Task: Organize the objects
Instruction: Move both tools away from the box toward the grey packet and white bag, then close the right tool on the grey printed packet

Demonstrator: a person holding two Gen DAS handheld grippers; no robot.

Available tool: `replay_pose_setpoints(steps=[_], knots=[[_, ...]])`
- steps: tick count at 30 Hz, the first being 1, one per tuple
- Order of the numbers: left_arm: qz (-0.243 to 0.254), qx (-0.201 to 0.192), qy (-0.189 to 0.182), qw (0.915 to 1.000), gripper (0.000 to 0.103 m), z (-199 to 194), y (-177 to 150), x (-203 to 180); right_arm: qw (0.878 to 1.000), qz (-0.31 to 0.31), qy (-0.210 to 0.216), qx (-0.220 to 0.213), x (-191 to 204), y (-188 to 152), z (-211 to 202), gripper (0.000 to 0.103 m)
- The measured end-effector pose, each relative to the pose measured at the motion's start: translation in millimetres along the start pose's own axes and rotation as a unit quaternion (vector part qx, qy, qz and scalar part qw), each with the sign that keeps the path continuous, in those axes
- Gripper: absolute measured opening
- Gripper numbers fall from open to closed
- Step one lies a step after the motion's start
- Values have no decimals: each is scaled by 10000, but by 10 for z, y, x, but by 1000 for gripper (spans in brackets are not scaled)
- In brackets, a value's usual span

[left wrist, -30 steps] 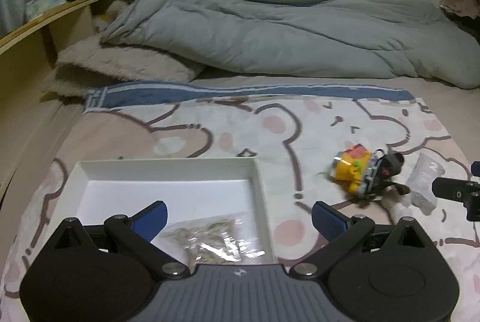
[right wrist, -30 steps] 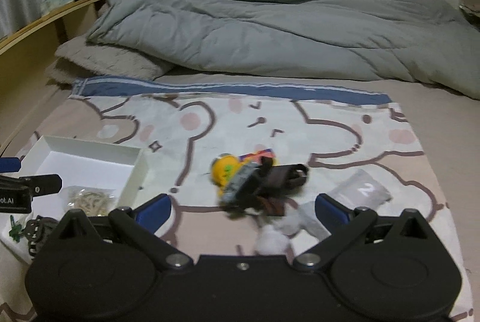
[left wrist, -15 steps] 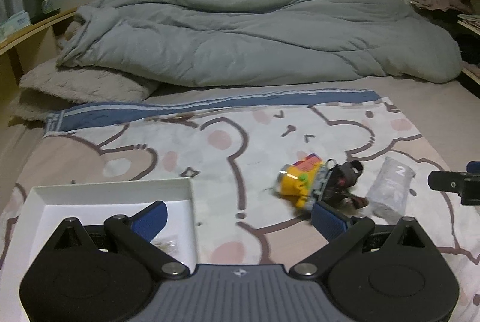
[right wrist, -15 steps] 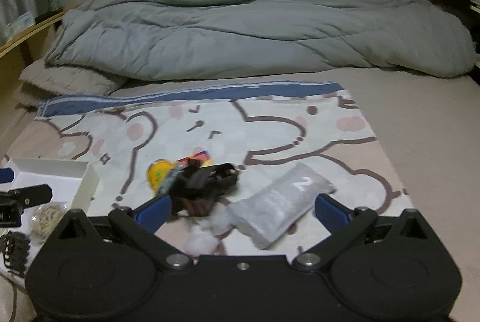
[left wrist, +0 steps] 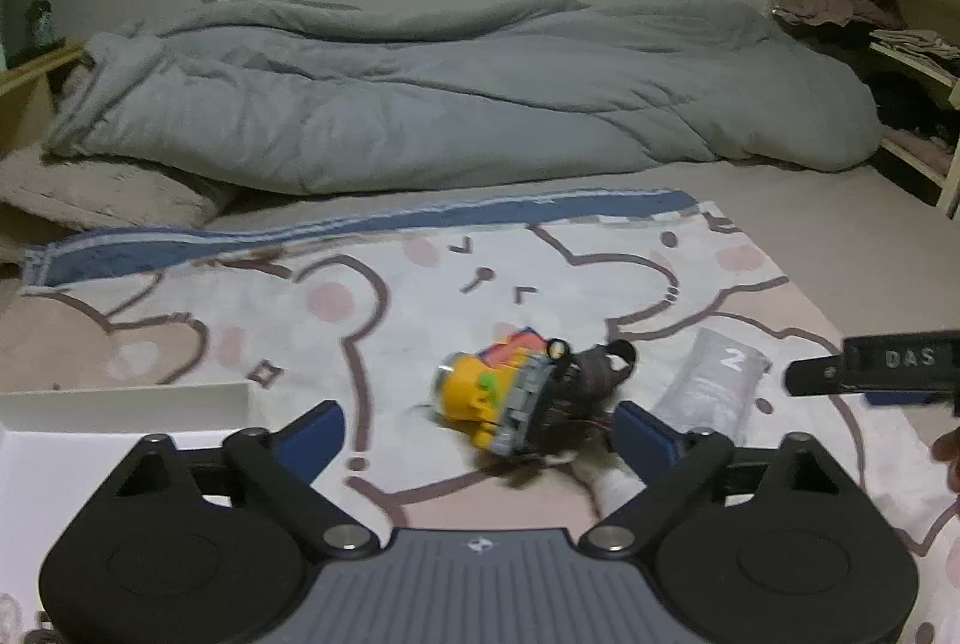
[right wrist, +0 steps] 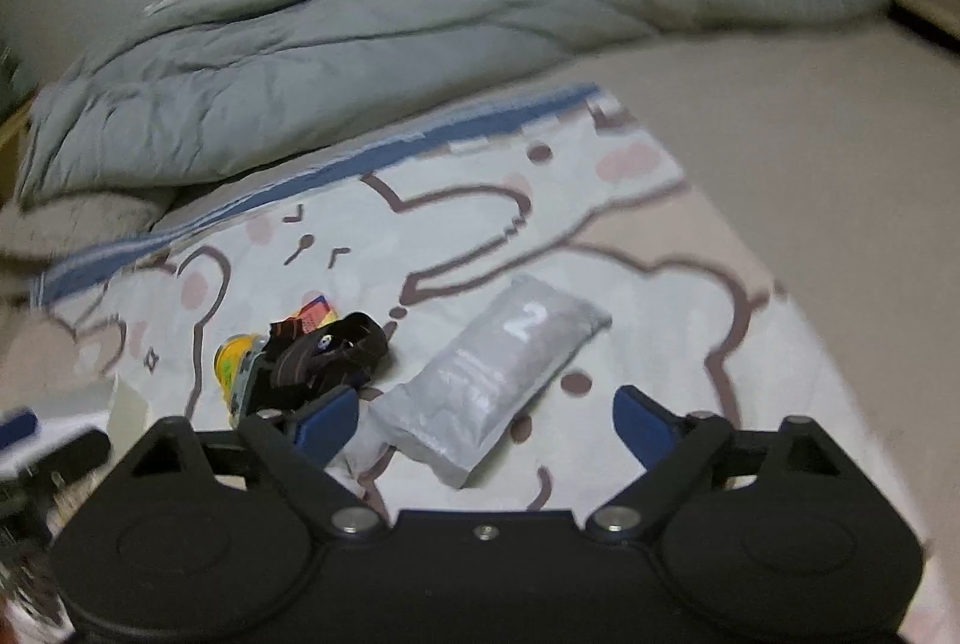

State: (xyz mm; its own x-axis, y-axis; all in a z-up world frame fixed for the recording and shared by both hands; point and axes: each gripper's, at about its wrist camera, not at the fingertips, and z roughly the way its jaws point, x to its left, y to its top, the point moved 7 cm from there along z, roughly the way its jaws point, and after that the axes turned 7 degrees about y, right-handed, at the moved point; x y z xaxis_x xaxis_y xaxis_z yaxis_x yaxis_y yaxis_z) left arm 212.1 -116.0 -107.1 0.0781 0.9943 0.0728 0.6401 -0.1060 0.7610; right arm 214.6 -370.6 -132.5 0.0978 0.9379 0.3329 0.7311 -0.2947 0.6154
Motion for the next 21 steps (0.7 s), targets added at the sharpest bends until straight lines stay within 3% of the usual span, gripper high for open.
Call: replay_pose_setpoints(steps=[5,9,15,19,21], knots=[[-97,260,-296,9992,77,184,-106,-188,9953,938,38,232,-220,-99,179,74],[-40,570,-537,9969,65,348,-249,-323,9856,1618,258,408,-325,-186,325,68],[346,679,-786,9940,61,478,-390,-498,9759,2035,497,612,-301,-296,550,68],[431,675,-879,9929,61,539,-435,-542,9713,2258,541,524,-294,-326,661,67],[325,674,-1003,9921,60,571,-452,-539,9689,2366,594,409,-293,-318,705,59]])
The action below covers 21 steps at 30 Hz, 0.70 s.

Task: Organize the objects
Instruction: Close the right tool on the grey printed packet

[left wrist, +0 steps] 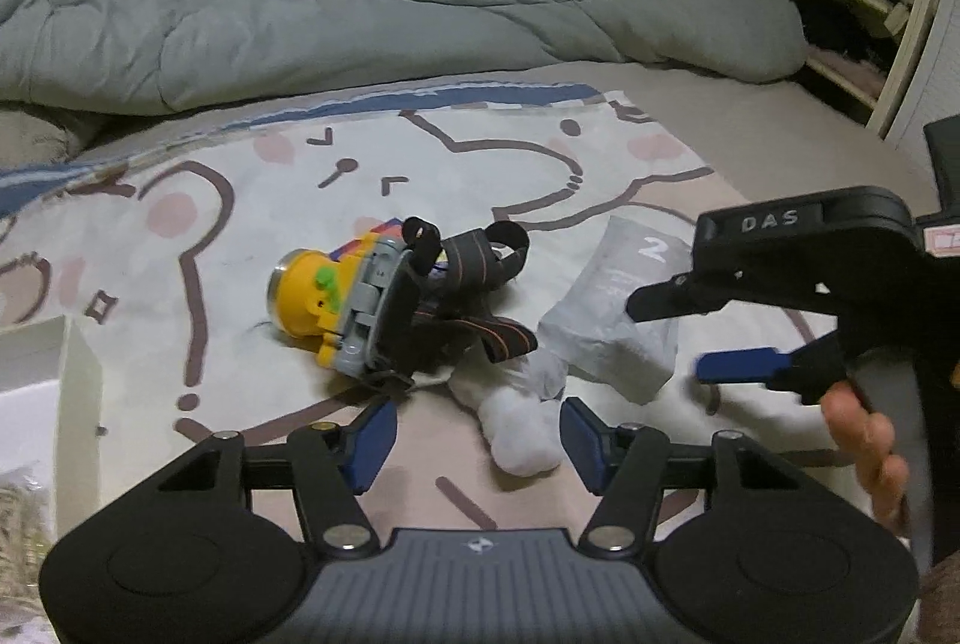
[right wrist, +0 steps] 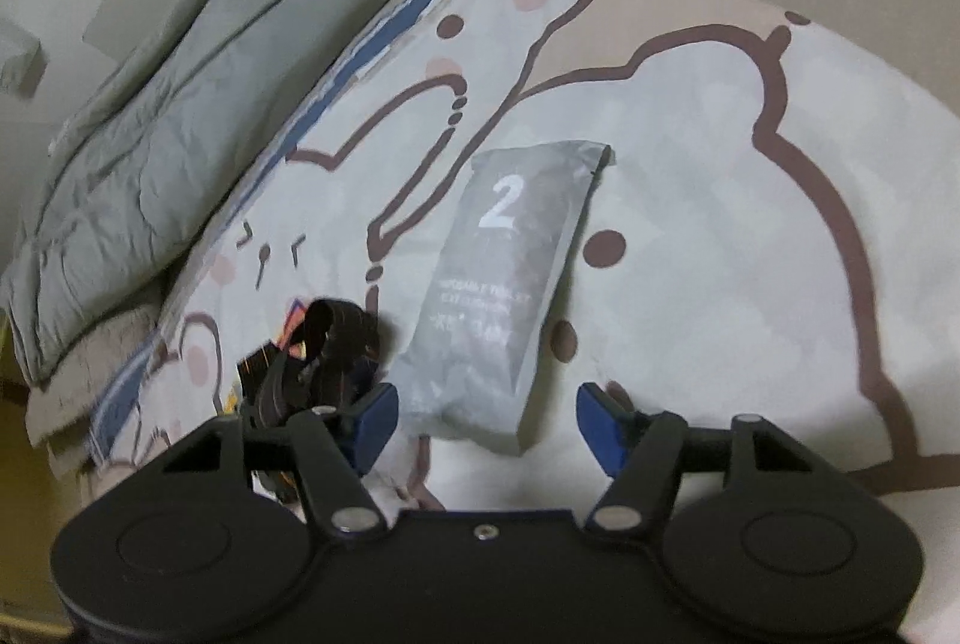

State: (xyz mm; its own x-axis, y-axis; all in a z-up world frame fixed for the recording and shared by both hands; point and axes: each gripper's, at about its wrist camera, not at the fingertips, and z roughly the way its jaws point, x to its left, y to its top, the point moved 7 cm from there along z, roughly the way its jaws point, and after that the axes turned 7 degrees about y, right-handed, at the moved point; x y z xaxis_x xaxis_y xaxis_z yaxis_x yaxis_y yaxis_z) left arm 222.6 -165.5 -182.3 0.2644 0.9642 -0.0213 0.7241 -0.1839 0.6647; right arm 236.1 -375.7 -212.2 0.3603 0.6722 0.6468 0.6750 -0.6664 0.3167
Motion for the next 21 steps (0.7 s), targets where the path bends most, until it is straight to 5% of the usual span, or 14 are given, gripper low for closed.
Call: replay_pose_setpoints(steps=[4,8,17,21], knots=[[-145,66,-176,9997,60,85,-35,18,9998,-82,105,140,50,-32,88,21],[-239,79,-281,9993,60,140,-54,25,9994,-242,29,241,73,-78,90,1],[-285,129,-366,9988,62,219,-103,-48,9996,-253,-7,115,26,-58,-116,1],[-486,221,-378,9979,62,285,-110,-59,9999,32,105,84,-48,-42,-79,13]])
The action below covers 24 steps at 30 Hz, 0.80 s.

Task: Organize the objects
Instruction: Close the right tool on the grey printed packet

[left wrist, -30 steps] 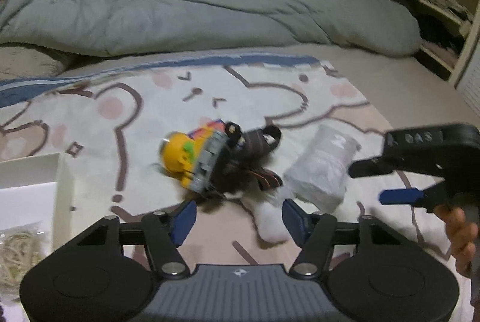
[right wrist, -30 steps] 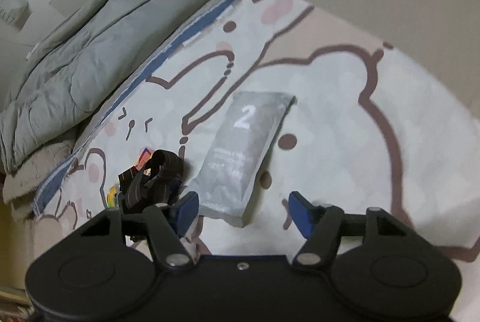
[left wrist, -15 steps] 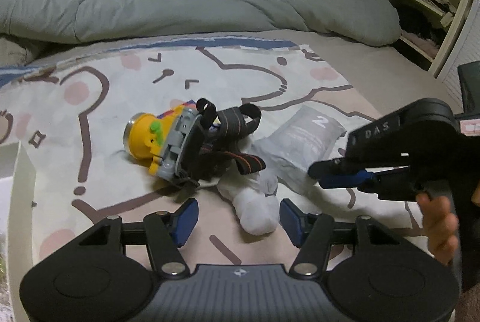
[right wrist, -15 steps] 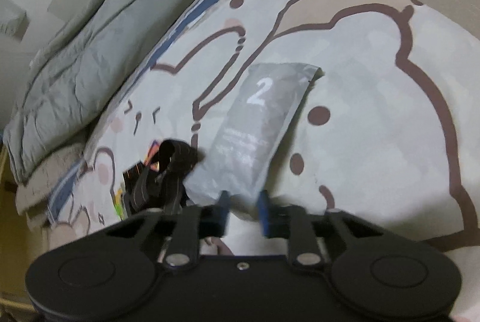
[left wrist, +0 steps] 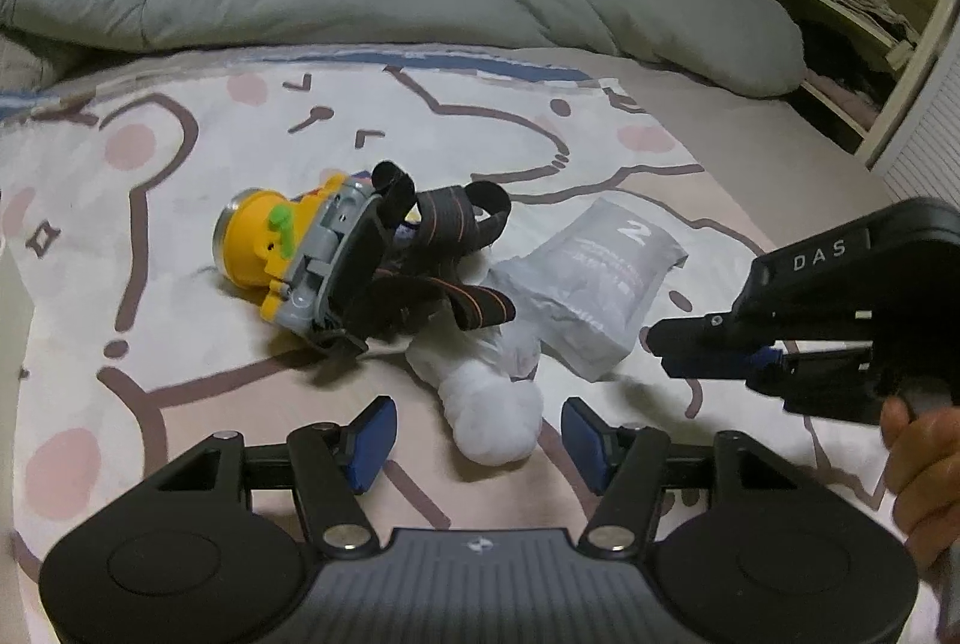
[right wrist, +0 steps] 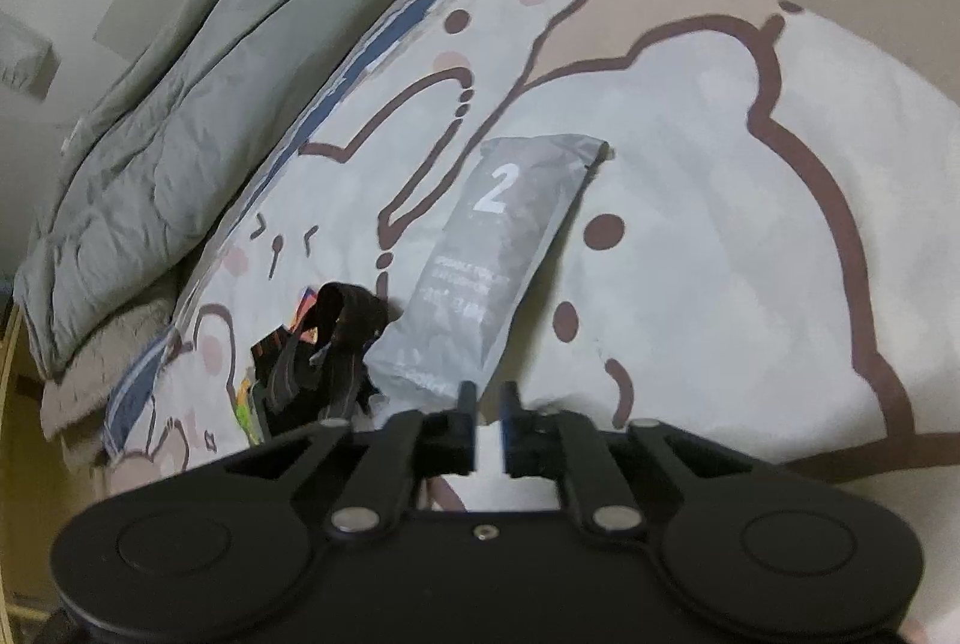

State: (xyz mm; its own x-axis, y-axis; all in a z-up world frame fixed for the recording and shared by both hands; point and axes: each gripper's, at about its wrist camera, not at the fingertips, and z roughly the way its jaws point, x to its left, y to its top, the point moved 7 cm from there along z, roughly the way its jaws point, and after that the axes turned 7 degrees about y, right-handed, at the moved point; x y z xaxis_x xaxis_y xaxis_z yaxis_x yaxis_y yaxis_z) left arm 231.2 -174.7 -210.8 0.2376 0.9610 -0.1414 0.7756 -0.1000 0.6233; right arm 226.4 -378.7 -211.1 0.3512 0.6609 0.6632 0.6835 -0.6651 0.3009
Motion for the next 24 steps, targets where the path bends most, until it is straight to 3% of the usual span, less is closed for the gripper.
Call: replay_pose_setpoints(steps=[2,6,10,12,17,24], knots=[[-77,19,-85,9999,62,15,0,-16,9998,198,39,-20,-31,5,39,25],[-28,82,-217,9997,59,36,0,-61,9992,392,86,-62,-30,-2,120,29],[-153,146,-294,9993,44,44,14,-45,9989,440,74,-161,4,1,218,29],[-223,204,-273,9992,31,51,16,-12,9984,525,42,-192,-10,11,267,29],[-381,342,-313,9982,23,46,34,100,9997,190,-65,-153,70,14,276,11],[-262,443,-274,9983,22,-74,-20,146,9998,-111,-133,-33,93,-24,72,7]])
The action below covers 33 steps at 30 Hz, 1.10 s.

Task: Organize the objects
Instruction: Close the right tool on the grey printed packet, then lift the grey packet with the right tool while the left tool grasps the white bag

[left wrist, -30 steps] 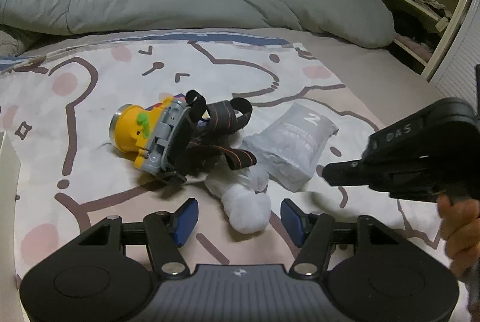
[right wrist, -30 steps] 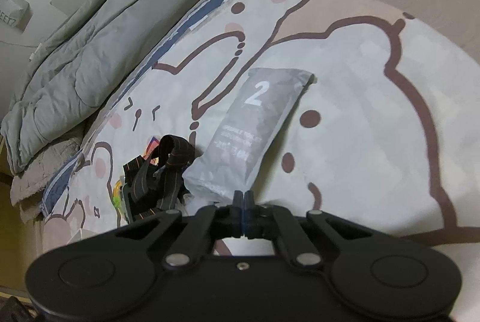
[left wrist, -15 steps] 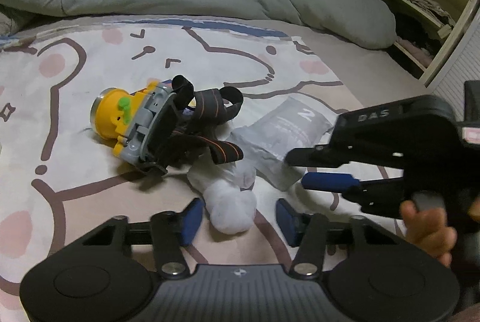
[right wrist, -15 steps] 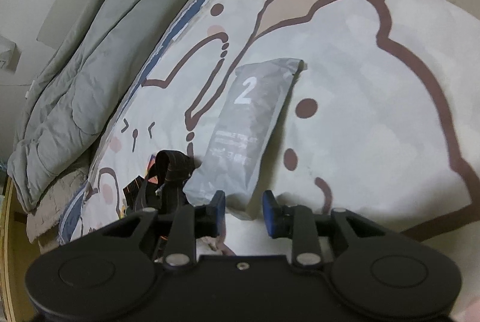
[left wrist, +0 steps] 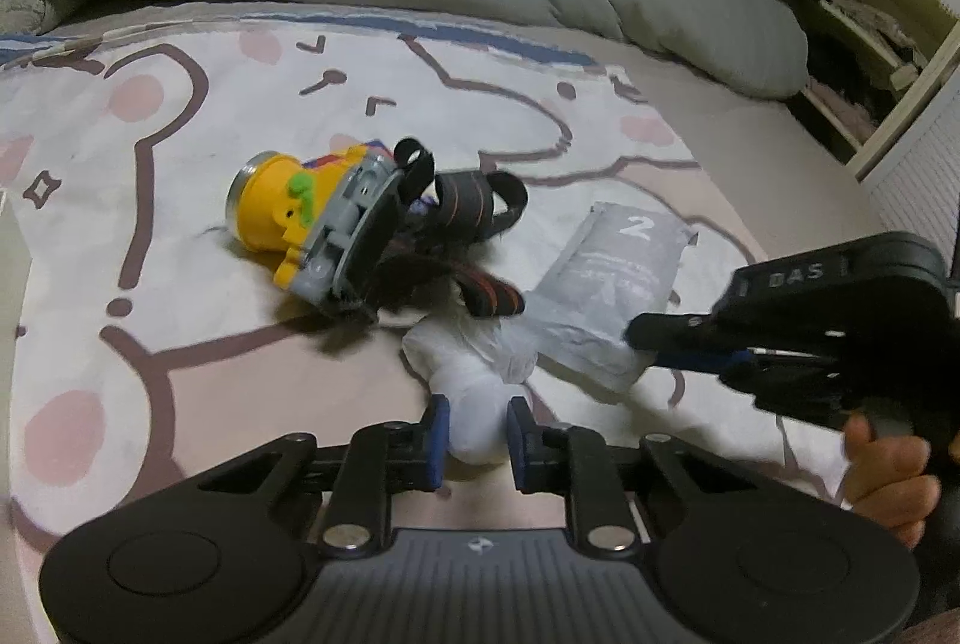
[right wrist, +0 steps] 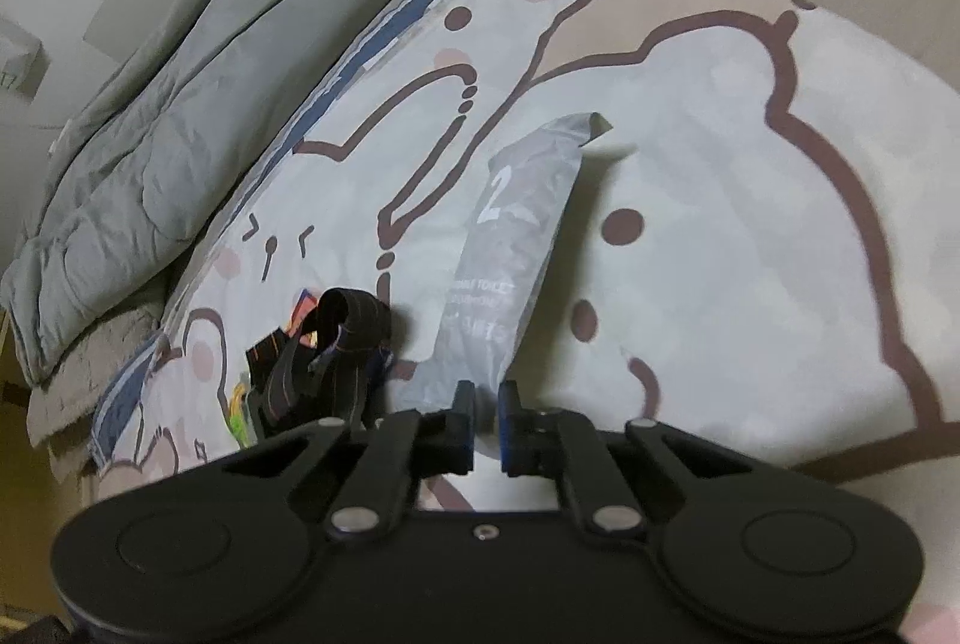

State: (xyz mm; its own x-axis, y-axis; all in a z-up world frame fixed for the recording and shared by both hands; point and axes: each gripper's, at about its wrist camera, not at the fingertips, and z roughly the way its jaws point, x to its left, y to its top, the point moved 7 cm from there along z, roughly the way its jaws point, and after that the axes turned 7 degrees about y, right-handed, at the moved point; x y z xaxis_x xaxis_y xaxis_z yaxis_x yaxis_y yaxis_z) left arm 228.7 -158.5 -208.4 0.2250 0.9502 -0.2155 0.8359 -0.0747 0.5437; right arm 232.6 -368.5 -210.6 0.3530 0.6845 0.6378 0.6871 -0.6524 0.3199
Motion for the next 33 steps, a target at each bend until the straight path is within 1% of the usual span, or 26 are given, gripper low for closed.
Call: replay_pose_setpoints(steps=[4,5,8,11,14,17,20,23,24,25,26,27,28,29,30,31,33], knots=[[141,148,52,9998,21,-86,-95,25,9996,-155,-80,238,-58,-81,-147,6],[173,182,51,9997,21,-108,-120,34,9992,-205,-109,313,-81,-106,-190,4],[251,318,108,9991,21,-168,-187,63,9975,-399,-247,525,-166,-182,-313,3],[349,495,225,9979,21,-222,-247,97,9953,-588,-423,648,-285,-237,-447,3],[496,671,369,9958,21,-266,-298,126,9931,-766,-608,653,-412,-262,-586,3],[660,847,520,9929,21,-303,-350,155,9918,-781,-778,652,-536,-253,-712,3],[780,952,634,9904,21,-327,-392,196,9892,-920,-1007,528,-619,-207,-833,2],[880,939,799,9885,24,-343,-406,222,9856,-1051,-1272,357,-673,-140,-915,3],[966,933,848,9873,31,-349,-406,219,9836,-1129,-1373,306,-677,-123,-932,4],[1073,920,897,9859,37,-357,-404,211,9824,-1170,-1429,281,-675,-110,-942,9],[1208,860,966,9842,47,-367,-398,198,9828,-1146,-1423,265,-671,-93,-944,18],[1319,794,1007,9829,53,-376,-392,184,9835,-1127,-1396,234,-653,-79,-942,26],[1444,740,1047,9812,54,-378,-387,166,9830,-1197,-1382,175,-619,-68,-935,40],[1534,710,1073,9798,54,-380,-385,146,9802,-1382,-1412,96,-566,-63,-925,46],[1613,694,1087,9784,54,-370,-385,130,9749,-1686,-1456,4,-496,-64,-906,46],[1664,689,1091,9776,54,-353,-385,115,9687,-1980,-1495,-76,-432,-64,-887,49],[1694,718,1098,9768,54,-307,-389,90,9541,-2575,-1523,-157,-307,-79,-818,57]])
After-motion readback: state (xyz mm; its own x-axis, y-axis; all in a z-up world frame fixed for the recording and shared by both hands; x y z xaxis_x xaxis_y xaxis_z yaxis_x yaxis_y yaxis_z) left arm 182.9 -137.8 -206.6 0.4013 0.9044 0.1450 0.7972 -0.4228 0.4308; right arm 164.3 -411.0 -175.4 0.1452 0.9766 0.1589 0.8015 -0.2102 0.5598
